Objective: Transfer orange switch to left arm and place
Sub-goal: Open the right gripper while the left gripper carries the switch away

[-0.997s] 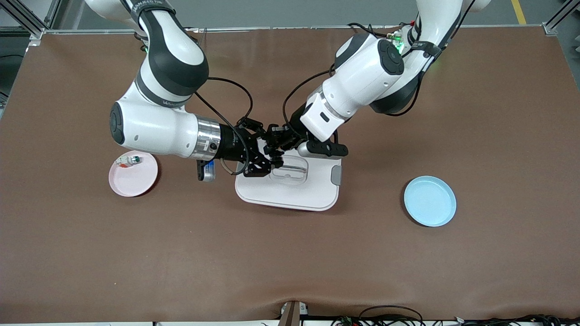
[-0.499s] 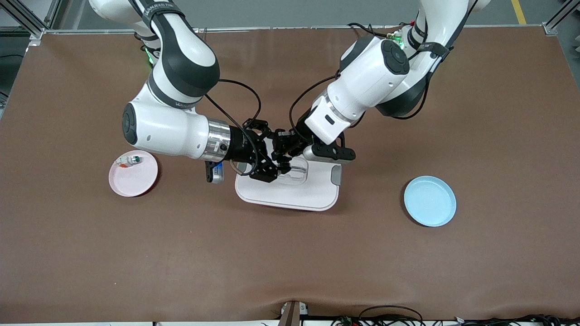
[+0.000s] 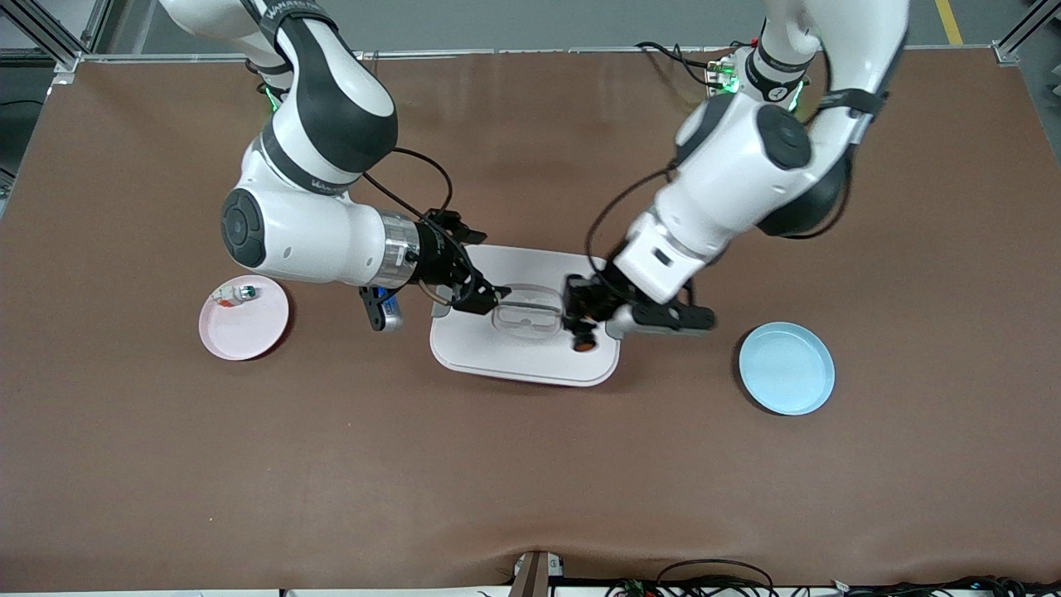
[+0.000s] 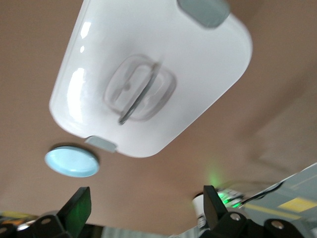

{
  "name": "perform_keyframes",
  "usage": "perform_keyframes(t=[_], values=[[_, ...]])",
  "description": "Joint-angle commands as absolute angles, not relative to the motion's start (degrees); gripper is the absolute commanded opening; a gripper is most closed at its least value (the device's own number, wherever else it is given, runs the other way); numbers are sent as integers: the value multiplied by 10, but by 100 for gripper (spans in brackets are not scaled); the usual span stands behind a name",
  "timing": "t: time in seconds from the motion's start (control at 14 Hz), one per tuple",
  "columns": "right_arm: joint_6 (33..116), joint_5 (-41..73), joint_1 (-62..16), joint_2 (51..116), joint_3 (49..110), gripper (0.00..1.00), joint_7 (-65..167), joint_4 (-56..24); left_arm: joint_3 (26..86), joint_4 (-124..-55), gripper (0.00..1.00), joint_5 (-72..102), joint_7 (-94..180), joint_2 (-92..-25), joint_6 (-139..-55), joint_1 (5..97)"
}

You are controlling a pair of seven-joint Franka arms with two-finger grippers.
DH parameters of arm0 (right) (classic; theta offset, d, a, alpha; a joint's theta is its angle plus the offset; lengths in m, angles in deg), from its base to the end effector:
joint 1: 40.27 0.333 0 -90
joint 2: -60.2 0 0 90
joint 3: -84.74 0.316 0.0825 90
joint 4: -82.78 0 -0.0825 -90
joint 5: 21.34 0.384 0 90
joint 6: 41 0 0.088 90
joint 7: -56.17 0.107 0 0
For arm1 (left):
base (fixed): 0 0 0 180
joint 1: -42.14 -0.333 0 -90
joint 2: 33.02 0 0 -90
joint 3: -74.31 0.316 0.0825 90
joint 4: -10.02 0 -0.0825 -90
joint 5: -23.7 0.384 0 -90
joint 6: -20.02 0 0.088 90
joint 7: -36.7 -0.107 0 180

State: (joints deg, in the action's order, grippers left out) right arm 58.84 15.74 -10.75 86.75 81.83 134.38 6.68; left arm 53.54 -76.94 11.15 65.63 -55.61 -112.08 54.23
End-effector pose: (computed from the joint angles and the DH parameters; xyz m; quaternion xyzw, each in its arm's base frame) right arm 0.5929 0.3659 0.4809 -0.8307 0.4678 0.2526 0.1653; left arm 0.6118 -0.3527 0.4933 0.9650 0.0481 0.0935 0.2401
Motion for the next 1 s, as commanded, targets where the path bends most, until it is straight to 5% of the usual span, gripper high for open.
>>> perform_keyframes(t=[0.0,0.43,0.93], values=[[511,67,-128,849,821,100,1203,66,535,-773,0,127,602,-532,-1046,518],[350,-101,-186,819,820,100,942,65,535,-775,0,259,454,-514,-899,457],[262,-214,-263,808,820,100,736,64,531,-843,0,330,200,-510,-905,372]])
